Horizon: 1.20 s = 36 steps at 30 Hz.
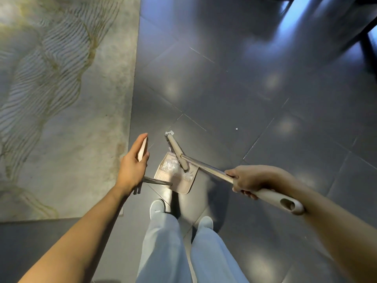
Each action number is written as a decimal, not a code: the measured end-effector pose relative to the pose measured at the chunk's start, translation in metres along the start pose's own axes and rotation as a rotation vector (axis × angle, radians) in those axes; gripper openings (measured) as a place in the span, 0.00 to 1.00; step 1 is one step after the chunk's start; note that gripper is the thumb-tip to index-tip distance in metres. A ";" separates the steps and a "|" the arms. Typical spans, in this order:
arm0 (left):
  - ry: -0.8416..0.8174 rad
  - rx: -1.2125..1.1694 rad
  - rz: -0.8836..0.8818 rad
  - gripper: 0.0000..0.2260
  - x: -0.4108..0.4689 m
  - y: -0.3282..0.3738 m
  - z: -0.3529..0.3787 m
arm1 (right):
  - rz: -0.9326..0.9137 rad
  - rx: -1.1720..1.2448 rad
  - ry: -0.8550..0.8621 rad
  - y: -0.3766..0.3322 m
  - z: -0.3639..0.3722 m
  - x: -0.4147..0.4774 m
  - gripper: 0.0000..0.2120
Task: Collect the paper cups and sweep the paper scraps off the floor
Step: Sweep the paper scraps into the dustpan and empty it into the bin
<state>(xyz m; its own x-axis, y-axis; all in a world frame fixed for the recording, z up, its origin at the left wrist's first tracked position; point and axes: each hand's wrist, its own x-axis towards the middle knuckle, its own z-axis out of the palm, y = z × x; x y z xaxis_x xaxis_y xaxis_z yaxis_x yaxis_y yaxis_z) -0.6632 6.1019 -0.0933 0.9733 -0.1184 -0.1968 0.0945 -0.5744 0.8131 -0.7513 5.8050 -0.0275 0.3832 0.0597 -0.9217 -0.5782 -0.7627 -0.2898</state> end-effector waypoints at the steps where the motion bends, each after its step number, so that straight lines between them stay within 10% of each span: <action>1: 0.004 0.006 -0.004 0.29 0.004 -0.003 -0.009 | -0.008 0.011 0.010 -0.009 -0.005 0.000 0.19; 18: -0.088 0.072 0.035 0.31 0.147 -0.064 -0.133 | 0.068 -0.270 0.139 -0.202 -0.057 0.130 0.20; 27: -0.181 -0.045 0.132 0.28 0.189 -0.033 -0.126 | 0.044 -0.112 -0.083 -0.202 -0.019 0.117 0.20; 36: -0.336 0.080 0.236 0.31 0.196 0.003 -0.104 | 0.043 0.173 0.067 -0.155 -0.044 0.056 0.20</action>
<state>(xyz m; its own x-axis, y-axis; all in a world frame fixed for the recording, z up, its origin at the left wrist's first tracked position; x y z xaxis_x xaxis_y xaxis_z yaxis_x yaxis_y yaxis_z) -0.4499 6.1618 -0.0726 0.8426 -0.5045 -0.1883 -0.1527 -0.5593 0.8148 -0.6083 5.8984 -0.0227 0.3996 -0.0178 -0.9165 -0.7080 -0.6410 -0.2963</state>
